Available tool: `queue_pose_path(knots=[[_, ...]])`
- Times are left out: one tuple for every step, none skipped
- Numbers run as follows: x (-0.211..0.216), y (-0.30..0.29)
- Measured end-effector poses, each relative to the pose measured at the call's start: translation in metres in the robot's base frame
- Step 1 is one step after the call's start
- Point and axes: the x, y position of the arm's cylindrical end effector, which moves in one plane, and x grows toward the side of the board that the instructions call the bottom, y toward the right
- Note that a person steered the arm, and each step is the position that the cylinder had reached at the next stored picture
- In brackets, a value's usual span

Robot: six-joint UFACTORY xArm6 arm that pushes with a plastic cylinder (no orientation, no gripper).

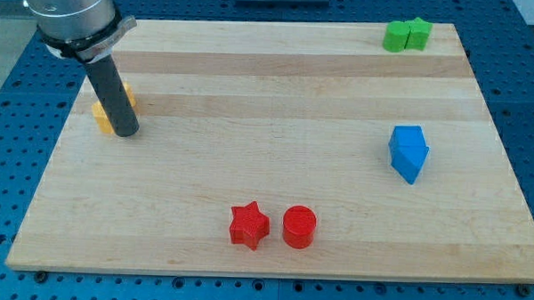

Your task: Move your arm to the blue triangle

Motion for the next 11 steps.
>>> queue_pose_path(knots=[[0.001,0.004],[0.011,0.044],[0.035,0.106],[0.056,0.161],[0.067,0.217],[0.084,0.266],[0.102,0.319],[0.104,0.365],[0.096,0.391],[0.085,0.392],[0.076,0.387]])
